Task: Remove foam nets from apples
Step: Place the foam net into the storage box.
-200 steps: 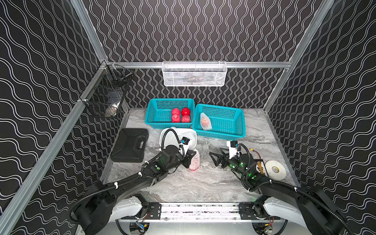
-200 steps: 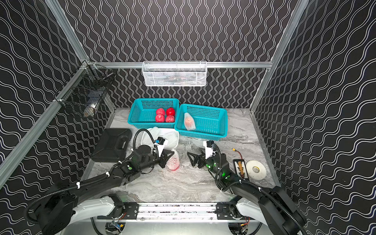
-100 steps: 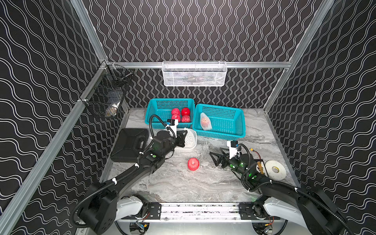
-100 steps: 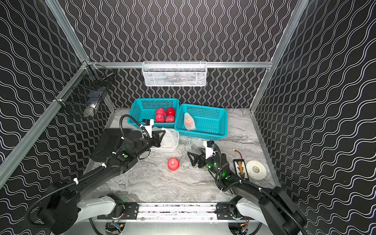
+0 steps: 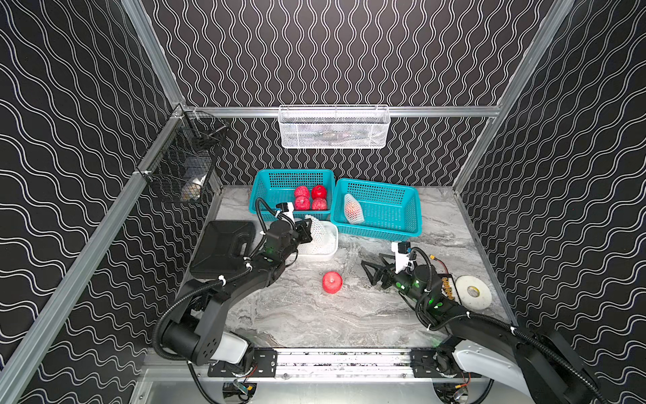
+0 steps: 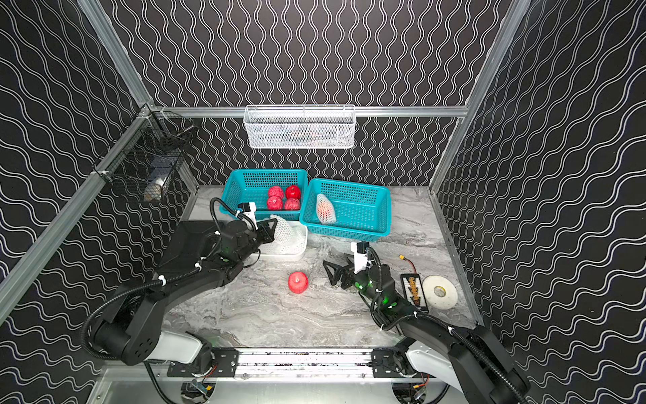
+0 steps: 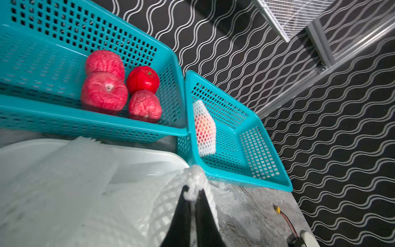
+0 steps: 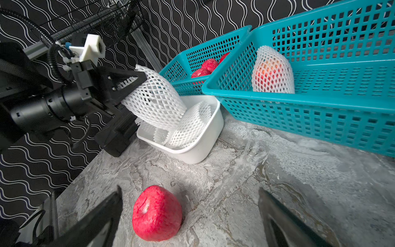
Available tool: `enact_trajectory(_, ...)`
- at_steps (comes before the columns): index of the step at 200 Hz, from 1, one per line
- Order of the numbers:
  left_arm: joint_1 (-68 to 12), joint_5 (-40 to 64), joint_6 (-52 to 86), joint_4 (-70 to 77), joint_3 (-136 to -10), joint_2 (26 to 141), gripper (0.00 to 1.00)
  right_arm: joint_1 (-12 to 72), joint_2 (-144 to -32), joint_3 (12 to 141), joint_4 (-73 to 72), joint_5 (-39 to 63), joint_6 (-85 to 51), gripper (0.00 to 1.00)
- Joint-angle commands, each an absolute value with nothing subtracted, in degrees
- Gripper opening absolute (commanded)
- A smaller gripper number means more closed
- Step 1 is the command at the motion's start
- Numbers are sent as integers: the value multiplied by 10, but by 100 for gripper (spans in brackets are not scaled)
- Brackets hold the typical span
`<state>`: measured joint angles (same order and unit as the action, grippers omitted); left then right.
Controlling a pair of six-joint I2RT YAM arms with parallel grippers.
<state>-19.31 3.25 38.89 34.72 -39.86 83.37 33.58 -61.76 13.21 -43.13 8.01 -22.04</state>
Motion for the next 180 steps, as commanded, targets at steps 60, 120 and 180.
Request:
enact_trajectory(60,-166,61,329,313,-415,883,11,336,-621,137,-435,80,-222,100)
enact_trajectory(120,-166,21,230,180,-457,872,44,336,-635,138,-447,89,-226,100)
enact_trajectory(180,-172,-41,206,83,-476,827,74,336,-639,136,-455,91,-229,100)
